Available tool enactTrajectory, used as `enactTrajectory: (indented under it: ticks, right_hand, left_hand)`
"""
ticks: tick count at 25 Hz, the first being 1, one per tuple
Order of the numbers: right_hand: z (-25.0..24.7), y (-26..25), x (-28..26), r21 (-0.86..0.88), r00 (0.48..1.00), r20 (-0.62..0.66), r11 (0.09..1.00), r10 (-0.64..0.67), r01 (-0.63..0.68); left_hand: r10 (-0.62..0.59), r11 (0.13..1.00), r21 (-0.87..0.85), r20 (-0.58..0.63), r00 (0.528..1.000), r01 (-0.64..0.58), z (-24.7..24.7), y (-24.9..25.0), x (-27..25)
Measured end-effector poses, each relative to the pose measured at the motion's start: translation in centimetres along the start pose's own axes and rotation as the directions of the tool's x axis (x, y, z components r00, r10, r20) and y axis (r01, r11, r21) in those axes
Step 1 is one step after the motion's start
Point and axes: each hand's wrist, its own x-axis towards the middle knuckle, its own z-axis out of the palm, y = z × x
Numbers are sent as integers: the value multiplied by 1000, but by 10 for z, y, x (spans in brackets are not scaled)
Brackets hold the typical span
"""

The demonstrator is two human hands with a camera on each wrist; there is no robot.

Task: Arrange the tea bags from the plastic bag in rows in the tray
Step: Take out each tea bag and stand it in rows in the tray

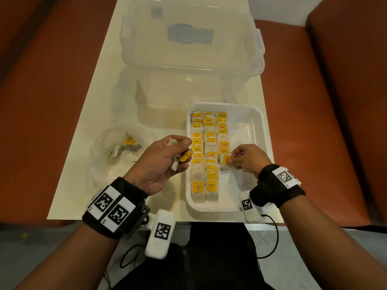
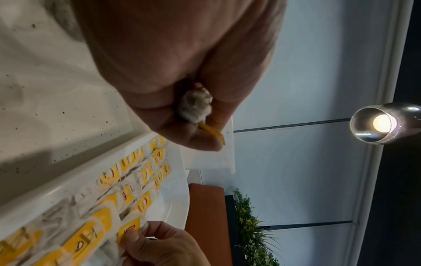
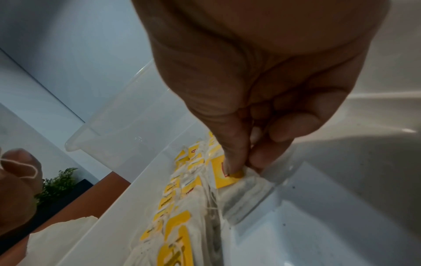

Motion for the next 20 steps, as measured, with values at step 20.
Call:
enactTrajectory:
  ticks: [20]
  right_hand:
    - [-2,-13,-6,74,999,24,996,47,-48]
  left_hand:
    - [-2,985,-172,119,993,23,1,5,4]
